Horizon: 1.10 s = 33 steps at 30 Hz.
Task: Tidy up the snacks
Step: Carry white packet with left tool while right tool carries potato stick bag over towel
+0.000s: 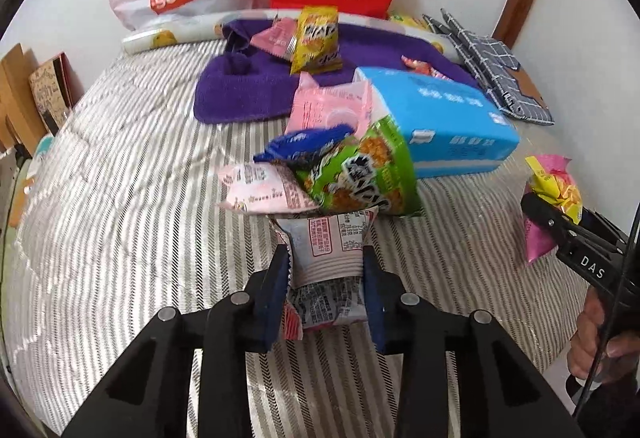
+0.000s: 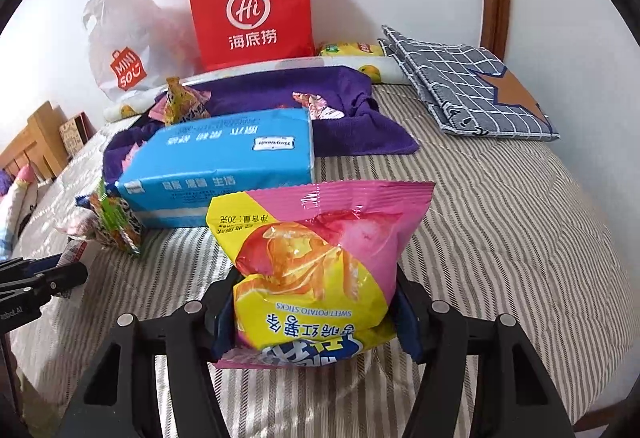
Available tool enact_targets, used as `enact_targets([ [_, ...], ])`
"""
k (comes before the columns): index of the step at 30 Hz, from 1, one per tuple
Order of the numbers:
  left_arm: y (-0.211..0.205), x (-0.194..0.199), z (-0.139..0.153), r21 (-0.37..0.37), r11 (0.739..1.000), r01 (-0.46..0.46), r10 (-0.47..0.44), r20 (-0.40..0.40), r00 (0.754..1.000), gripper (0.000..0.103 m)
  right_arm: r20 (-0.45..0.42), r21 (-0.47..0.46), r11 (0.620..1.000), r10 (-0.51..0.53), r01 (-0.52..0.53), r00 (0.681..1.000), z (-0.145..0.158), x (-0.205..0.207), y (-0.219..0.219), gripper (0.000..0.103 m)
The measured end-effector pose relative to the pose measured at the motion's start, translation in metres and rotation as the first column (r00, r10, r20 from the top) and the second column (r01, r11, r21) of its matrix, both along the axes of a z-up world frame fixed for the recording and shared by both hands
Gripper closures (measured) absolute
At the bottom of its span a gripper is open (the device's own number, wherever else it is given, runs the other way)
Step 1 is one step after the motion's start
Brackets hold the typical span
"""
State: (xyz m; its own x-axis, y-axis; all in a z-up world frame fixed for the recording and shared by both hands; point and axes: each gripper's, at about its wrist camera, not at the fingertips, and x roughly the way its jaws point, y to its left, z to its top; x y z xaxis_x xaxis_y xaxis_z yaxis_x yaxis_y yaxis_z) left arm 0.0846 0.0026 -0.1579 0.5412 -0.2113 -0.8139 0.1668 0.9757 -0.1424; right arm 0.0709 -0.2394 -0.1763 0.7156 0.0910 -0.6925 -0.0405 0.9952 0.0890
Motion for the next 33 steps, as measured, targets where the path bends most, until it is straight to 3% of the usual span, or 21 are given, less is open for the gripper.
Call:
enact_targets([
  [18,-0.019,-0.021,0.081,-0.065,0.996,0.062,-0.055,0.1,0.993,0.068,0.078,0.004,1.0,-0.003,0.003,0.997,0.078,-0.034,0.005,0.042],
  [33,-0.024,0.02,0.119,-0.083,0.995,0.059,-0.047,0.141,0.989,0.068,0.091,0.024,1.0,-0.022,0.02,0.996,0.108,-0.003,-0.001,0.042],
])
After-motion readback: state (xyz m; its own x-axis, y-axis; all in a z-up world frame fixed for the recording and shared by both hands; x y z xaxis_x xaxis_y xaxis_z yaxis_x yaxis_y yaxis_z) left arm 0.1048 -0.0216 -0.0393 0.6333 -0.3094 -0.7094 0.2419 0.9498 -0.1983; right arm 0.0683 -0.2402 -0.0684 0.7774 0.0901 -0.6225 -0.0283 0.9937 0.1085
